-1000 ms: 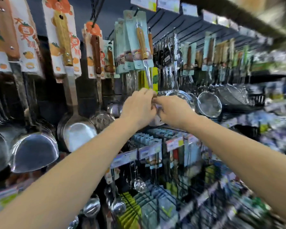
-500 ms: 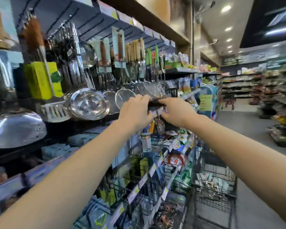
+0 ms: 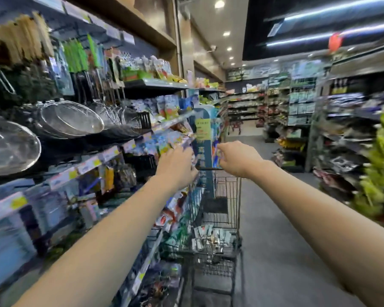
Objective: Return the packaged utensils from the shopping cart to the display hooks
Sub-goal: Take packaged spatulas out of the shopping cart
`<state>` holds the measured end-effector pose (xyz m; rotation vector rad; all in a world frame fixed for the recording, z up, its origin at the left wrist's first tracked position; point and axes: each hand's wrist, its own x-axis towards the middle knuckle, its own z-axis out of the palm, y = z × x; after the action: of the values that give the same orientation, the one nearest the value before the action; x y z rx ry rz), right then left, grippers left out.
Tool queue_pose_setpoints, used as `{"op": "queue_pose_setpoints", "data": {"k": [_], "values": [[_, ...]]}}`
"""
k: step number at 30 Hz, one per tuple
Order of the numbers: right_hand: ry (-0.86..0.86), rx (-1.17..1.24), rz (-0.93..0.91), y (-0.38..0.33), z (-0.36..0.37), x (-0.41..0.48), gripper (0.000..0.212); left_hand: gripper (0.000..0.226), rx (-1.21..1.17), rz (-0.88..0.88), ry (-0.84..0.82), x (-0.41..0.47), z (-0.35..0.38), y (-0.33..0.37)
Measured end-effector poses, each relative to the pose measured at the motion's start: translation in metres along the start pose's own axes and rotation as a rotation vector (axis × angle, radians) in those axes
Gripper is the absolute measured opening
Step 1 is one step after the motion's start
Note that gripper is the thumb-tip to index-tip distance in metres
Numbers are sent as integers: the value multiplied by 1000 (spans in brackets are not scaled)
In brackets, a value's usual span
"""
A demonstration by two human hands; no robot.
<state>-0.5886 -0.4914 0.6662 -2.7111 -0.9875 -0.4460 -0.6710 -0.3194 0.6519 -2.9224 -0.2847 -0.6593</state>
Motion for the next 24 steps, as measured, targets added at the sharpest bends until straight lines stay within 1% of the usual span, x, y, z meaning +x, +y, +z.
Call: {"op": "queue_pose_setpoints", "data": {"k": [4, 8, 11, 13, 17, 22, 24], "values": [[-20, 9, 67, 49, 25, 10, 44, 45, -34, 32, -55, 44, 41, 34], [-60, 2, 116, 84, 62, 21, 33, 40, -66, 88, -102, 78, 82, 55], [-81, 18, 138, 103, 93, 34, 37, 43, -103, 109, -134, 97, 120, 60], [-101, 33, 162, 115, 116, 49, 38, 46, -124, 127, -170, 113, 148, 57], [-140, 37, 206, 132, 169, 94, 47, 48, -182, 151, -233, 153, 207, 38], [-207, 89, 257, 144, 239, 172, 41, 53, -151, 162, -300, 215, 280, 6], [-237, 96, 271, 147, 266, 201, 41, 52, -176, 161, -326, 237, 309, -7]]}}
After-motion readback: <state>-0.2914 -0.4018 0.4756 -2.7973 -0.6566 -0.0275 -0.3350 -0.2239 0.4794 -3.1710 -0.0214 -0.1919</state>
